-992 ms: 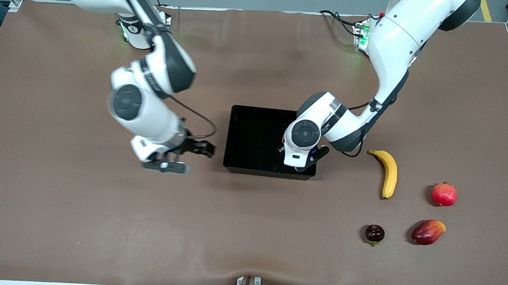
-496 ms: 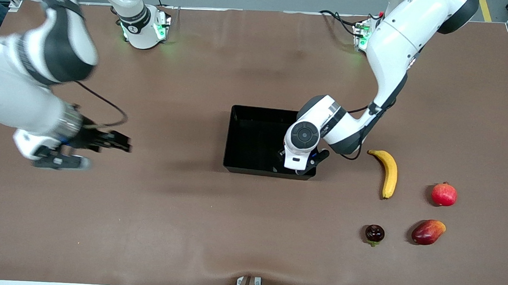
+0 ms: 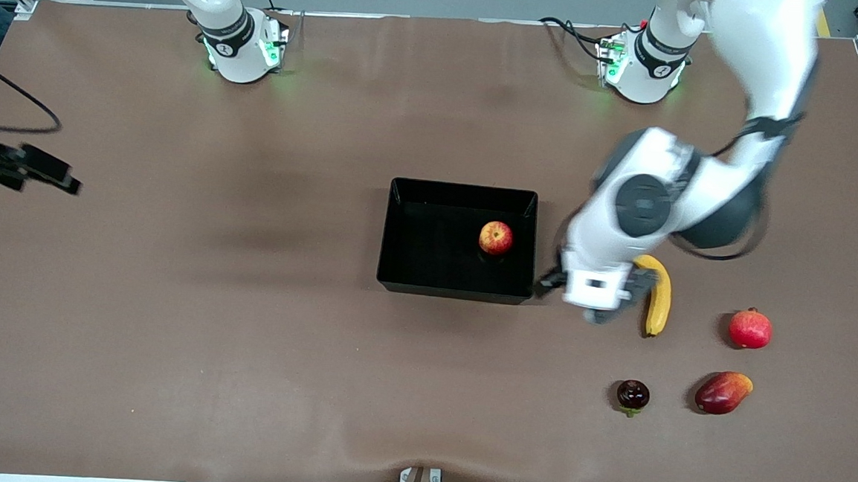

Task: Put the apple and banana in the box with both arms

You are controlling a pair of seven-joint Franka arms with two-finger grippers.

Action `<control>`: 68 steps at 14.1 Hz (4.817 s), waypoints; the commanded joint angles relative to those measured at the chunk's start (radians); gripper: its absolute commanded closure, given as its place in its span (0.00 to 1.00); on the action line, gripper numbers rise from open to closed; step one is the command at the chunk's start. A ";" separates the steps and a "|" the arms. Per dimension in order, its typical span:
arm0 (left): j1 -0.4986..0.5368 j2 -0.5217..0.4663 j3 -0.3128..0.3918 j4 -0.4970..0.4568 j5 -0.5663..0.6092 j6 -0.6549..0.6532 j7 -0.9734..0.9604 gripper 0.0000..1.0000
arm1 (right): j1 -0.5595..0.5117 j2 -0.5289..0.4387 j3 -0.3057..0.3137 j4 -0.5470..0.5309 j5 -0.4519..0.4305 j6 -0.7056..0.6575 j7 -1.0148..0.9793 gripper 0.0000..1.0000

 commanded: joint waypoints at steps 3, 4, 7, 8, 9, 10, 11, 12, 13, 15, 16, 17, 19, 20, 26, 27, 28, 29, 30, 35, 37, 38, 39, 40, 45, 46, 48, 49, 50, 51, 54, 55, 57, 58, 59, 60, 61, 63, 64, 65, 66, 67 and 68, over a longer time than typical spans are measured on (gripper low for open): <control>0.185 -0.021 -0.008 -0.173 0.029 0.034 0.282 0.00 | -0.018 -0.079 0.008 -0.030 -0.033 -0.096 0.036 0.00; 0.225 -0.023 -0.008 -0.205 0.035 0.063 0.345 0.00 | -0.011 -0.084 0.013 -0.027 -0.051 -0.119 0.082 0.00; 0.329 -0.018 -0.008 -0.331 0.035 0.202 0.512 0.00 | 0.033 -0.108 0.017 -0.024 -0.059 -0.162 0.180 0.00; 0.355 -0.012 -0.009 -0.363 0.035 0.253 0.554 0.00 | 0.036 -0.110 0.019 -0.024 -0.064 -0.164 0.180 0.00; 0.377 -0.008 -0.008 -0.386 0.035 0.291 0.592 0.00 | 0.036 -0.110 0.019 -0.022 -0.065 -0.166 0.176 0.00; 0.392 0.006 -0.006 -0.402 0.035 0.317 0.636 0.00 | 0.035 -0.110 0.020 -0.022 -0.067 -0.164 0.168 0.00; 0.405 0.020 -0.006 -0.407 0.037 0.327 0.666 0.00 | 0.033 -0.110 0.020 -0.021 -0.070 -0.159 0.165 0.00; 0.409 0.034 -0.006 -0.410 0.052 0.342 0.677 0.00 | 0.033 -0.108 0.020 -0.018 -0.076 -0.155 0.162 0.00; 0.412 0.046 -0.006 -0.417 0.073 0.359 0.677 0.04 | 0.039 -0.107 0.022 -0.018 -0.097 -0.152 0.151 0.00; 0.429 0.070 -0.002 -0.442 0.096 0.419 0.677 0.07 | 0.074 -0.105 0.020 -0.018 -0.145 -0.137 0.117 0.00; 0.443 0.083 -0.002 -0.451 0.127 0.443 0.677 0.10 | 0.075 -0.102 0.020 -0.019 -0.144 -0.127 0.117 0.00; 0.451 0.092 -0.003 -0.457 0.153 0.459 0.677 0.18 | 0.075 -0.099 0.020 -0.021 -0.140 -0.082 0.114 0.00; 0.451 0.095 -0.003 -0.457 0.158 0.462 0.671 0.58 | 0.076 -0.094 0.019 -0.027 -0.127 -0.057 0.113 0.00; 0.445 0.085 -0.006 -0.459 0.158 0.451 0.655 0.91 | 0.082 -0.091 0.020 -0.024 -0.127 -0.051 0.114 0.00; 0.440 -0.081 -0.225 -0.416 0.147 0.214 0.510 1.00 | 0.084 -0.081 0.019 -0.001 -0.127 -0.058 0.116 0.00; 0.440 -0.081 -0.285 -0.378 0.147 0.166 0.437 1.00 | 0.085 -0.079 0.019 -0.001 -0.127 -0.058 0.116 0.00; 0.429 -0.071 -0.340 -0.332 0.146 0.120 0.361 1.00 | 0.087 -0.079 0.019 -0.001 -0.127 -0.058 0.116 0.00; 0.410 -0.060 -0.376 -0.287 0.146 0.096 0.294 1.00 | 0.087 -0.079 0.019 -0.001 -0.127 -0.058 0.116 0.00; 0.362 -0.032 -0.390 -0.255 0.143 0.089 0.226 1.00 | 0.084 -0.079 0.019 -0.001 -0.127 -0.057 0.117 0.00; 0.072 0.141 -0.381 -0.068 0.153 0.089 -0.113 1.00 | 0.087 -0.079 0.019 -0.001 -0.127 -0.057 0.117 0.00; -0.026 0.193 -0.339 -0.007 0.150 0.095 -0.148 1.00 | 0.082 -0.079 0.019 -0.001 -0.127 -0.057 0.116 0.00; -0.088 0.221 -0.298 0.023 0.150 0.100 -0.174 1.00 | 0.082 -0.079 0.019 -0.001 -0.127 -0.057 0.116 0.00; -0.164 0.238 -0.240 0.044 0.150 0.103 -0.207 1.00 | 0.082 -0.079 0.019 -0.001 -0.127 -0.055 0.116 0.00; -0.233 0.248 -0.176 0.052 0.147 0.106 -0.230 1.00 | 0.084 -0.079 0.019 -0.001 -0.127 -0.057 0.116 0.00; -0.330 0.320 -0.100 0.057 0.138 0.245 -0.274 1.00 | 0.085 -0.079 0.019 -0.001 -0.127 -0.057 0.116 0.00; -0.335 0.336 -0.098 0.058 0.139 0.274 -0.279 1.00 | 0.087 -0.079 0.019 -0.001 -0.127 -0.057 0.116 0.00; -0.333 0.353 -0.097 0.073 0.139 0.293 -0.270 0.79 | 0.088 -0.077 0.019 -0.001 -0.127 -0.057 0.116 0.00; -0.333 0.359 -0.097 0.080 0.141 0.295 -0.264 0.73 | 0.088 -0.077 0.019 -0.001 -0.127 -0.057 0.116 0.00; -0.332 0.362 -0.095 0.081 0.141 0.298 -0.267 0.25 | 0.090 -0.077 0.019 -0.001 -0.127 -0.057 0.116 0.00; -0.335 0.362 -0.082 0.099 0.141 0.307 -0.265 0.00 | 0.090 -0.077 0.019 -0.001 -0.127 -0.057 0.116 0.00; -0.321 0.335 -0.068 0.132 0.141 0.299 -0.277 0.00 | 0.091 -0.077 0.019 -0.002 -0.127 -0.057 0.116 0.00; -0.322 0.298 -0.059 0.149 0.147 0.292 -0.279 0.00 | 0.091 -0.077 0.019 -0.001 -0.127 -0.057 0.116 0.00; -0.264 0.226 -0.014 0.179 0.141 0.196 -0.249 0.00 | 0.091 -0.077 0.019 -0.001 -0.127 -0.057 0.116 0.00; -0.218 0.183 -0.017 0.198 0.136 0.157 -0.206 0.00 | 0.091 -0.076 0.019 -0.002 -0.127 -0.057 0.117 0.00; -0.175 0.128 -0.012 0.196 0.111 0.119 -0.149 0.00 | 0.093 -0.076 0.019 -0.001 -0.127 -0.057 0.117 0.00; -0.110 0.064 -0.011 0.181 0.081 0.070 -0.044 0.00 | 0.093 -0.076 0.019 -0.001 -0.127 -0.057 0.116 0.00; -0.054 0.022 -0.011 0.176 0.048 -0.005 0.092 0.00 | 0.093 -0.076 0.020 -0.001 -0.127 -0.057 0.117 0.00; 0.042 -0.064 -0.005 0.178 0.014 -0.163 0.259 0.00 | 0.093 -0.076 0.019 -0.001 -0.127 -0.057 0.117 0.00; 0.096 -0.096 -0.008 0.179 0.009 -0.222 0.314 0.00 | 0.093 -0.076 0.019 -0.001 -0.127 -0.057 0.117 0.00; 0.139 -0.113 -0.012 0.179 0.006 -0.256 0.377 0.00 | 0.093 -0.076 0.019 -0.001 -0.127 -0.057 0.117 0.00; 0.173 -0.142 -0.011 0.179 0.006 -0.283 0.466 0.00 | 0.093 -0.076 0.019 -0.001 -0.127 -0.057 0.116 0.00; 0.190 -0.173 -0.005 0.179 0.011 -0.290 0.559 0.00 | 0.091 -0.076 0.019 -0.001 -0.127 -0.057 0.116 0.00; 0.204 -0.202 -0.002 0.179 0.008 -0.293 0.618 0.00 | 0.091 -0.076 0.019 -0.001 -0.127 -0.057 0.116 0.00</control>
